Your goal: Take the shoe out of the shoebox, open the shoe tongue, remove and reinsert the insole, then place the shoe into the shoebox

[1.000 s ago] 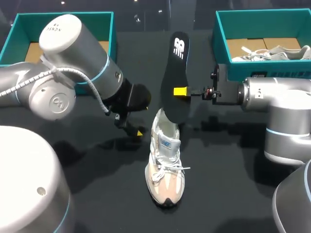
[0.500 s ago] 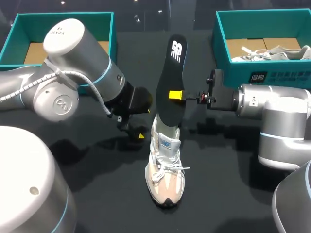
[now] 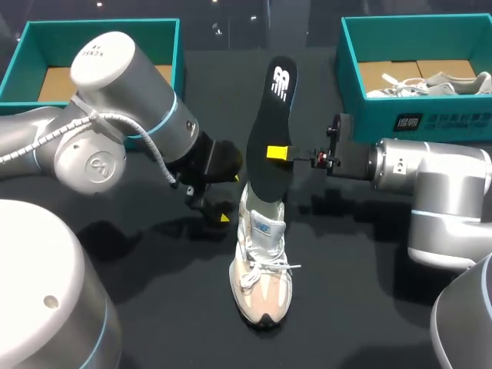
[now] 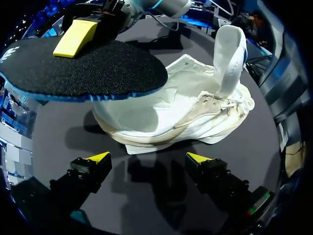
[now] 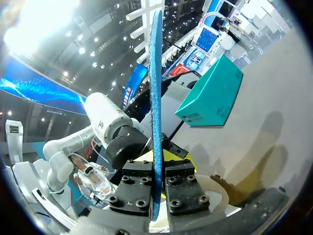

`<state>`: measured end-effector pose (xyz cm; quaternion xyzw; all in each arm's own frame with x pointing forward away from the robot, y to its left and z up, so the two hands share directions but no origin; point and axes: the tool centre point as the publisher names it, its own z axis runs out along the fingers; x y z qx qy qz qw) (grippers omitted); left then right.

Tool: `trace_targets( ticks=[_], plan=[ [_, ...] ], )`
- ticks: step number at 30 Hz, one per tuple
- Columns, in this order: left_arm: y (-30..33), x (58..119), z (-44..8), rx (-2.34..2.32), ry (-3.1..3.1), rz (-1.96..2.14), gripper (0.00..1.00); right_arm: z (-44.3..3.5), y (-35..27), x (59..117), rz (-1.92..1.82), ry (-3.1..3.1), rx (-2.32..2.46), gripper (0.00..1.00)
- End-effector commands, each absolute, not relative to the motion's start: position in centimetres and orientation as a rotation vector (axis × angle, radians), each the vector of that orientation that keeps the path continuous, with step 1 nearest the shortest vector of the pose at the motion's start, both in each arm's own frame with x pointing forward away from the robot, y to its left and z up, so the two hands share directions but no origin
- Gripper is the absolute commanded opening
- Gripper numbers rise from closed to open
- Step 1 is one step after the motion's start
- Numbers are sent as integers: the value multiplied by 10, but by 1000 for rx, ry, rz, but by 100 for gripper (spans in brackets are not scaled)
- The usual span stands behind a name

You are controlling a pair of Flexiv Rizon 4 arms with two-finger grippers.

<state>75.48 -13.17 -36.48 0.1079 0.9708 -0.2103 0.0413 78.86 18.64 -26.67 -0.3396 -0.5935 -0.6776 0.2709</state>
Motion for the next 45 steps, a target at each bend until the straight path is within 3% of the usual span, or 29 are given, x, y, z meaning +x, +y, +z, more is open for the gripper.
trace_targets(
  ticks=[1,11,45],
  plan=[
    [-130,754,-364,333,2973,-647,100,-266,187,788,-1822,-1602,-917,0],
    [-130,754,-364,333,2973,-647,100,-264,209,792,-1880,-1695,-871,0],
    [-130,754,-364,333,2973,-647,100,-277,198,786,-1992,-1754,-726,0]
  ],
)
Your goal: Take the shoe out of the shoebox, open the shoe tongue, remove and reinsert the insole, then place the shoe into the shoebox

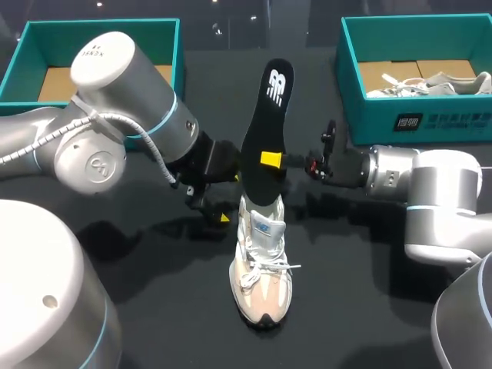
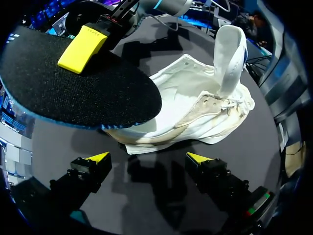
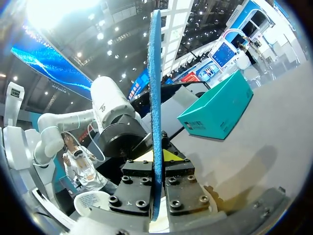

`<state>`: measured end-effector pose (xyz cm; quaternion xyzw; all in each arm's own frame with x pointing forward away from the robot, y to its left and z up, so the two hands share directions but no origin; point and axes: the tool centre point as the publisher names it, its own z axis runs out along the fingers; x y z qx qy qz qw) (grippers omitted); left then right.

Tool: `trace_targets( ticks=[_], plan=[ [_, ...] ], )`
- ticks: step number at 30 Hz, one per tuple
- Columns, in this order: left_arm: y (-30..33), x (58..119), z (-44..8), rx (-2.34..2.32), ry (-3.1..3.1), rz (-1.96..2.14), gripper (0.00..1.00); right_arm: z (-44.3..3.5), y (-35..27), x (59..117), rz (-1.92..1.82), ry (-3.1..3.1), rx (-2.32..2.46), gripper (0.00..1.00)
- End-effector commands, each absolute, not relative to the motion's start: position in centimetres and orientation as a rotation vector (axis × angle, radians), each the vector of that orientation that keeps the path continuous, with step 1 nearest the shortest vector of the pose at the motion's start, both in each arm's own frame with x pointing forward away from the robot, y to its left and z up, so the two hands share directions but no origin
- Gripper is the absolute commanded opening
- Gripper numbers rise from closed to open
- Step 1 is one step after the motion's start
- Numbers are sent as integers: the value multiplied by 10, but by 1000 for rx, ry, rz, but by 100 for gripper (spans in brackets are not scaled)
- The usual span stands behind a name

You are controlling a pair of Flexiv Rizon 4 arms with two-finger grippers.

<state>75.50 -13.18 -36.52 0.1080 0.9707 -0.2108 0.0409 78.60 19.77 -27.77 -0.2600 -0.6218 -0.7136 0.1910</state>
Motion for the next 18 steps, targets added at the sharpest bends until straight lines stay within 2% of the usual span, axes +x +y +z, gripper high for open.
trace_targets(
  ticks=[1,18],
  plan=[
    [-130,754,-364,333,2973,-647,100,-277,199,787,-1984,-1756,-722,0],
    [-130,754,-364,333,2973,-647,100,-285,201,792,-1927,-1818,-628,0]
  ],
)
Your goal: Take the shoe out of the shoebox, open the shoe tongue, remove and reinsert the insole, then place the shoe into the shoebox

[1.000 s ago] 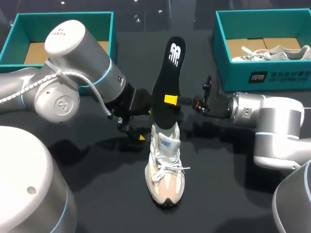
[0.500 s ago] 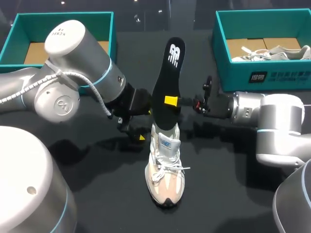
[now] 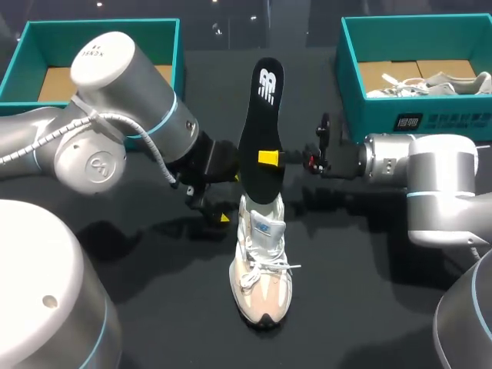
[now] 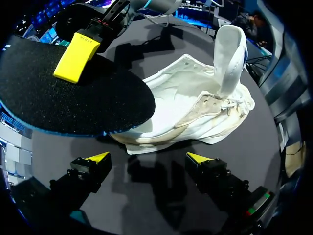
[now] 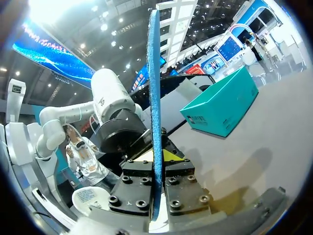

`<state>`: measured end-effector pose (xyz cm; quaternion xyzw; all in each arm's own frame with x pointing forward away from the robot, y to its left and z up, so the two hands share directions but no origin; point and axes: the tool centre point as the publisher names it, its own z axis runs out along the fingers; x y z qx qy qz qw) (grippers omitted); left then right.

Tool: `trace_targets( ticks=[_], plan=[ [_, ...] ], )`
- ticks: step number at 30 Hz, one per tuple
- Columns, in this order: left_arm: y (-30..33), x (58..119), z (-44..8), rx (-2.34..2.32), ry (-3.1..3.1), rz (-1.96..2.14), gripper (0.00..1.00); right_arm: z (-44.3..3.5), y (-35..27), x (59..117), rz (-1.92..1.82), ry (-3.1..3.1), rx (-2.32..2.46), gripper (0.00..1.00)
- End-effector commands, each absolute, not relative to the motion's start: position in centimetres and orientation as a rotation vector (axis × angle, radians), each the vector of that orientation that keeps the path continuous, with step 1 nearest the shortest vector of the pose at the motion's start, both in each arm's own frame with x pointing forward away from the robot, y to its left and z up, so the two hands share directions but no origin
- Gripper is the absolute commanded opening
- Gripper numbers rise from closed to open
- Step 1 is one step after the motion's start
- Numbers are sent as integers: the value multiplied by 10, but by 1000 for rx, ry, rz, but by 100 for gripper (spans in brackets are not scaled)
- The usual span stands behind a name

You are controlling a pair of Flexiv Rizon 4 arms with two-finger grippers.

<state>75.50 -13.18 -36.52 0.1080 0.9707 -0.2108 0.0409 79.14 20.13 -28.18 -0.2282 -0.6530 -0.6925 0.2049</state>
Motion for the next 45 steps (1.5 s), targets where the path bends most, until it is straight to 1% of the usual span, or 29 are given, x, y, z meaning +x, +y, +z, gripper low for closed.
trace_targets(
  ticks=[1,15,45],
  plan=[
    [-130,754,-364,333,2973,-647,100,-285,201,792,-1927,-1817,-625,0],
    [-130,754,-364,333,2973,-647,100,-291,201,787,-1902,-1843,-593,0],
    [-130,754,-364,333,2973,-647,100,-307,201,768,-1865,-1804,-687,0]
  ],
)
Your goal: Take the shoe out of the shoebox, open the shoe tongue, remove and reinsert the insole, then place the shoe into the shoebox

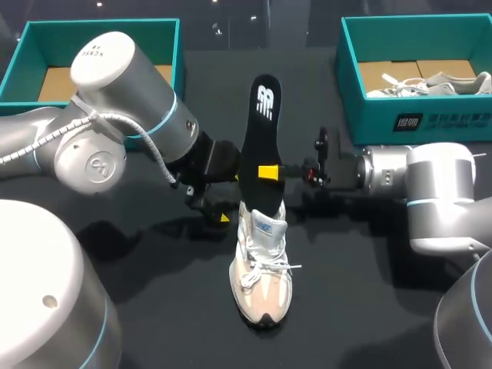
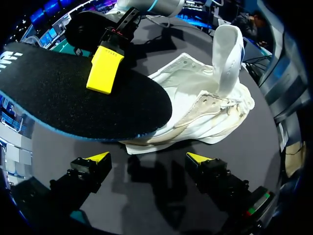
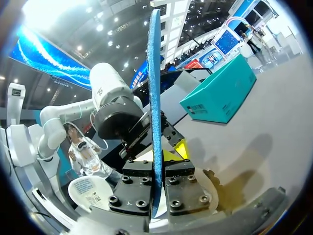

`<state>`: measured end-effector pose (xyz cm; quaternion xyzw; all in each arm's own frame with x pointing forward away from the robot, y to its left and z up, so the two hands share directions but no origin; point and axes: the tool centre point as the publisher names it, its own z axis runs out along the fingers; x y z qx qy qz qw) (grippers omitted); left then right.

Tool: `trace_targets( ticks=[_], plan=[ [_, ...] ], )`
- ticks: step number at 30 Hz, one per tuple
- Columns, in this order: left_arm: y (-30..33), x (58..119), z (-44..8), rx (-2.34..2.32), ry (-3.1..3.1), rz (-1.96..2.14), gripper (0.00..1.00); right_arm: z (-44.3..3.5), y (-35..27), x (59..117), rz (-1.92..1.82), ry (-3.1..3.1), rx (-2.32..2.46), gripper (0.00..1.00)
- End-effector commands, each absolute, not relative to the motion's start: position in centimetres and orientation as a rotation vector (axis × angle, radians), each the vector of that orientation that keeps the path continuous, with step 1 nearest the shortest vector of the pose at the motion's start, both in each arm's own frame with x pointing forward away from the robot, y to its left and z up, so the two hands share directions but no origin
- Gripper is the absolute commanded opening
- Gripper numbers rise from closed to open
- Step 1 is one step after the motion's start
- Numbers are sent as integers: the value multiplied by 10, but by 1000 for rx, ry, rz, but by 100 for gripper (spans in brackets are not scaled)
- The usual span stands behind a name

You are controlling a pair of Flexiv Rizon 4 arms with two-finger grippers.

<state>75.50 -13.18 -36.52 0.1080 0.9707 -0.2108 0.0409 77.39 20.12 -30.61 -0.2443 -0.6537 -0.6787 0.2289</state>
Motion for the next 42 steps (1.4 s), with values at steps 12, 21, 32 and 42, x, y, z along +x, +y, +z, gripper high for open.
trace_targets(
  ticks=[12,21,32,42],
  plan=[
    [-130,754,-364,333,2973,-647,100,-316,200,760,-1854,-1783,-724,0],
    [-130,754,-364,333,2973,-647,100,-319,202,757,-1815,-1771,-752,0],
    [-130,754,-364,333,2973,-647,100,-327,202,751,-1800,-1758,-798,0],
    [-130,754,-364,333,2973,-647,100,-336,200,737,-1791,-1735,-860,0]
  ],
)
